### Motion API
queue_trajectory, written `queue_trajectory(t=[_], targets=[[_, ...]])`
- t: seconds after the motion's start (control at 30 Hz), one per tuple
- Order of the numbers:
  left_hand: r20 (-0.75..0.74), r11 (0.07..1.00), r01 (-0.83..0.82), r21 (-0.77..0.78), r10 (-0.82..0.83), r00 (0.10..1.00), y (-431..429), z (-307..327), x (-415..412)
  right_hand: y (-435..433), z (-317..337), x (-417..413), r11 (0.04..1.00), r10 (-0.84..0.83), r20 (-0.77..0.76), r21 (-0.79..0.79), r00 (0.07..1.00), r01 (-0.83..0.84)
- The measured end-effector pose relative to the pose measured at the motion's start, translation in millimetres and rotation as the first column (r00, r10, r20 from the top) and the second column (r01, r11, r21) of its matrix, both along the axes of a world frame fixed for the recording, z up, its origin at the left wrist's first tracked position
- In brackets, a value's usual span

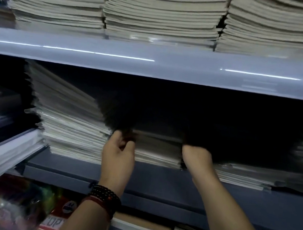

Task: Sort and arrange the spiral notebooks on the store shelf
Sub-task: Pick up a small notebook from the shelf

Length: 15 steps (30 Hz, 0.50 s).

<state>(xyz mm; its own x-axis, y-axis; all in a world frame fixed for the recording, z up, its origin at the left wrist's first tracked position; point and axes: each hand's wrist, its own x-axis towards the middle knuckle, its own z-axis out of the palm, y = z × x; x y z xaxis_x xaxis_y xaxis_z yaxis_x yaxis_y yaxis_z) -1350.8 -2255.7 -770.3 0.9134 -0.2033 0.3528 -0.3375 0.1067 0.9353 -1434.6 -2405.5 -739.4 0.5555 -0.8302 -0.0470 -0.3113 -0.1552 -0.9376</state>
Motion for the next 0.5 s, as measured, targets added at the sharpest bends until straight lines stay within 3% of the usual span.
queue_trajectory(t=[0.1, 0.17, 0.27, 0.33, 0.4, 0.5], targets=[[0.228, 0.962, -0.22, 0.165, 0.18, 0.957, -3, -12, 5, -6, -11, 14, 0.999, 0.036, -0.143, -0.007, 0.989, -0.038], [0.283, 0.929, -0.287, 0.235, 0.217, 0.934, -8, -16, 3, -5, -19, 20, 0.999, 0.033, -0.157, 0.027, 0.987, -0.029], [0.37, 0.858, -0.37, 0.356, 0.234, 0.899, -17, -17, -1, 0, -26, 28, 0.998, 0.007, -0.026, 0.068, 1.0, -0.005], [0.406, 0.755, -0.425, 0.499, 0.23, 0.884, -23, -20, -2, -8, -36, 32, 0.993, -0.065, 0.07, 0.101, 0.995, 0.058], [0.339, 0.738, -0.353, 0.574, 0.179, 0.924, -24, -18, 0, -12, -39, 32, 0.997, -0.028, 0.107, 0.071, 0.994, 0.02], [-0.025, 0.88, -0.055, 0.471, 0.075, 0.997, -21, -8, 12, -3, -31, 29, 0.999, 0.032, 0.089, 0.04, 0.996, -0.036]])
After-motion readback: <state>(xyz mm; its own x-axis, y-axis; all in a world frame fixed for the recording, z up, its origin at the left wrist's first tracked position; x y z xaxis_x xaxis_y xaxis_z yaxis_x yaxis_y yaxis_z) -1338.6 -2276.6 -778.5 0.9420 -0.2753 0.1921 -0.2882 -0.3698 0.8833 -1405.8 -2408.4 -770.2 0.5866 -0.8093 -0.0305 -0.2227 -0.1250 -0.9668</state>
